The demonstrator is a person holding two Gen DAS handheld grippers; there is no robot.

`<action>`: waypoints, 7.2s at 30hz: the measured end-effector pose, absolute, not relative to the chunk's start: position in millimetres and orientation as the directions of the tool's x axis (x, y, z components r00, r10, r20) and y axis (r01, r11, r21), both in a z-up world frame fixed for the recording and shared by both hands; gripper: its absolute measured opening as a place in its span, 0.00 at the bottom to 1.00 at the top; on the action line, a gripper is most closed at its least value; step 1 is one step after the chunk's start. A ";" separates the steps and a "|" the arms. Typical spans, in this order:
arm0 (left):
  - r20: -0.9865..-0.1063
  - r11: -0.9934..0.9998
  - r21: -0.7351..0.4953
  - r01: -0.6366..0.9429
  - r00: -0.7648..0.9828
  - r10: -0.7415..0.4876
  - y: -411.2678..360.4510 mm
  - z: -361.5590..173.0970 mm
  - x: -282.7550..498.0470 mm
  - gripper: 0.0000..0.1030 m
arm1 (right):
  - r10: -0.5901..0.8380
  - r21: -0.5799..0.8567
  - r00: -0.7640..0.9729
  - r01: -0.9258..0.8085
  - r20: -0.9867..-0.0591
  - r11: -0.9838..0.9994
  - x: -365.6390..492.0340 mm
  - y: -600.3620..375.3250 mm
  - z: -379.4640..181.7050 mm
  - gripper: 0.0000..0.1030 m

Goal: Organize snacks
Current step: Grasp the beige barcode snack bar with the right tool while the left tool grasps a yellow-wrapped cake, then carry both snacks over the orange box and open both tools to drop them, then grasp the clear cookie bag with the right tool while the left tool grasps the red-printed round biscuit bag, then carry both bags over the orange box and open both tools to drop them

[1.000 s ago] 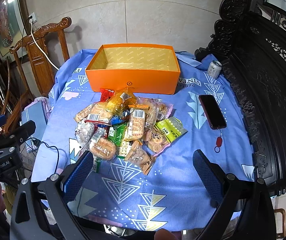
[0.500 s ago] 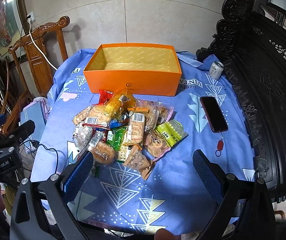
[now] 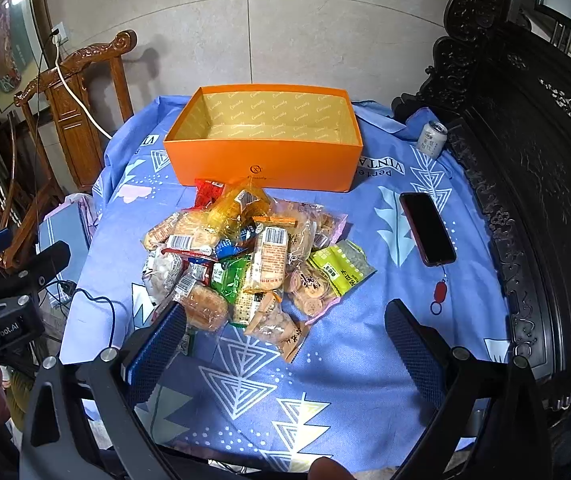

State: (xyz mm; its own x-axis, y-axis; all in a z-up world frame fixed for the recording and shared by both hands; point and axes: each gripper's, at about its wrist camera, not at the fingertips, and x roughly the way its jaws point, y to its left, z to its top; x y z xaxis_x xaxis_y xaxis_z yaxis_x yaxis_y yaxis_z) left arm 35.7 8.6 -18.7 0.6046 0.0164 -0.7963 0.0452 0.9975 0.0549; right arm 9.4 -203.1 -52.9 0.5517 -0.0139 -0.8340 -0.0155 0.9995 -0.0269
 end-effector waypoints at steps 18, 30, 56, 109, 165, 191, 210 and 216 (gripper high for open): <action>-0.801 1.000 0.005 0.020 0.599 -0.008 32.6 -53.8 52.4 0.96 | 0.076 0.112 0.490 0.045 -0.868 0.993 47.8 -252.9 -123.7 0.97; -0.816 1.000 0.020 0.019 0.578 0.006 38.0 -60.9 89.4 0.96 | 0.200 0.201 0.380 -0.037 -0.903 0.979 127.2 -228.8 -195.7 0.77; -0.830 0.980 0.025 0.196 0.551 -0.089 -17.5 -88.1 150.5 0.96 | 0.109 0.129 0.390 0.025 -0.915 0.991 138.3 -222.3 -215.5 0.34; -0.687 0.934 -0.178 0.309 0.641 -0.343 -23.8 -28.8 276.0 0.49 | 0.244 0.281 0.695 -0.062 -0.677 0.958 217.2 -263.4 -68.2 0.34; -0.835 0.982 -0.166 0.095 0.516 -0.191 35.5 -124.4 163.1 0.96 | 0.285 0.314 0.431 -0.005 -0.856 0.949 180.8 -250.3 -231.8 0.54; -0.913 0.964 -0.180 0.197 0.331 -0.238 -43.6 -206.0 192.0 0.96 | 0.295 0.344 0.533 -0.007 -0.793 0.939 131.4 -269.1 -188.4 0.25; -0.882 0.947 -0.244 0.208 0.359 -0.306 -39.3 -203.8 188.3 0.67 | 0.295 0.361 0.559 0.008 -0.775 0.932 128.9 -274.0 -180.8 0.25; -0.856 0.949 -0.221 0.224 0.422 -0.299 -32.7 -176.6 182.9 0.67 | 0.295 0.363 0.574 0.004 -0.764 0.932 126.2 -275.2 -171.0 0.24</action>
State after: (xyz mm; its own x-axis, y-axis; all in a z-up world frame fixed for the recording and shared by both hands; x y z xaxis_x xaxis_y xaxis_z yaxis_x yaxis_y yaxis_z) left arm 182.9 -32.7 -176.6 0.4216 -0.2986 -0.8562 0.2239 0.9493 -0.2208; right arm 126.2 -275.2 -171.0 0.5742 0.2953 -0.7636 0.0039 0.9317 0.3632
